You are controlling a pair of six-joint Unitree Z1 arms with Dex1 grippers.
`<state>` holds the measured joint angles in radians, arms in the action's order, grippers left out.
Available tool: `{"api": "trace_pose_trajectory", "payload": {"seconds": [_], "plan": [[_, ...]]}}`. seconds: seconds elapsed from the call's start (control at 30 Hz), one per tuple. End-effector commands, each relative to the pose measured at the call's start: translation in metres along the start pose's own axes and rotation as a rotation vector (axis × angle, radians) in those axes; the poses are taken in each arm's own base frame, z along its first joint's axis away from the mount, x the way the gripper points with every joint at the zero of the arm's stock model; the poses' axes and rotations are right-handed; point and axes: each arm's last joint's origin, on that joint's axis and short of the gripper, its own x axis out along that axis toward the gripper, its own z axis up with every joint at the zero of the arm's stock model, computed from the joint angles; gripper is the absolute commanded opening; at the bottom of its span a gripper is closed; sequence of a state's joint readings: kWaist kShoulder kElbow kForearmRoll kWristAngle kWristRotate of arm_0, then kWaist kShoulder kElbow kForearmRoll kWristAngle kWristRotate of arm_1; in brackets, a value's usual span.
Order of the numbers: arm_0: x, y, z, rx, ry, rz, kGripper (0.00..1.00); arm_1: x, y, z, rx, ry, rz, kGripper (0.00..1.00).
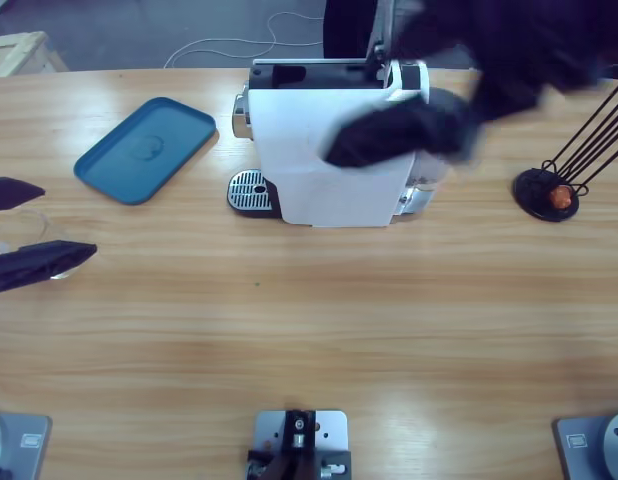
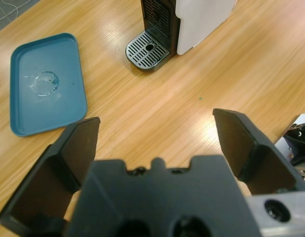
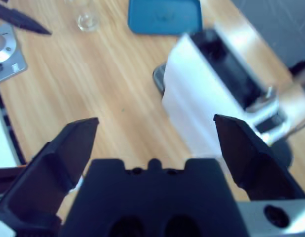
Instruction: Pour coffee
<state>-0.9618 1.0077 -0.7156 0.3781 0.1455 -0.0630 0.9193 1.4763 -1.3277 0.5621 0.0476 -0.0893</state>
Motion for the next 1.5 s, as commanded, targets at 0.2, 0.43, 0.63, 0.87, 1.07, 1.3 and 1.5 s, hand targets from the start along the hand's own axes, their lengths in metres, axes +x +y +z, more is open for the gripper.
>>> {"api": "trace_pose_trajectory", "payload": {"seconds": [0.2,0.43,0.63,0.87,1.07,1.3,1.5], "plan": [[-0.003,0.001,-0.003,-0.012,-0.02,-0.009,0.991,-0.014,-0.056,-0.033,0.438,-0.163,-0.552,0.0],[-0.006,0.002,-0.005,-0.014,-0.026,-0.009,0.987,0.037,-0.087,-0.006,0.727,-0.3,-0.552,0.0],[-0.002,0.001,-0.004,-0.018,-0.01,-0.012,0.987,0.049,-0.084,0.011,0.889,-0.439,-0.439,0.0],[0.002,0.0,-0.003,-0.019,0.002,-0.014,0.982,0.076,-0.066,0.025,0.905,-0.479,-0.287,0.0],[0.002,0.0,-0.003,-0.019,0.003,-0.014,0.982,0.08,-0.051,0.03,0.892,-0.481,-0.213,0.0],[0.002,0.0,-0.001,-0.02,-0.001,-0.014,0.977,0.13,-0.038,0.026,0.863,-0.392,-0.115,0.0],[0.001,0.0,0.001,-0.02,-0.007,-0.016,0.977,0.173,-0.036,0.009,0.828,-0.28,-0.092,0.0]]}}
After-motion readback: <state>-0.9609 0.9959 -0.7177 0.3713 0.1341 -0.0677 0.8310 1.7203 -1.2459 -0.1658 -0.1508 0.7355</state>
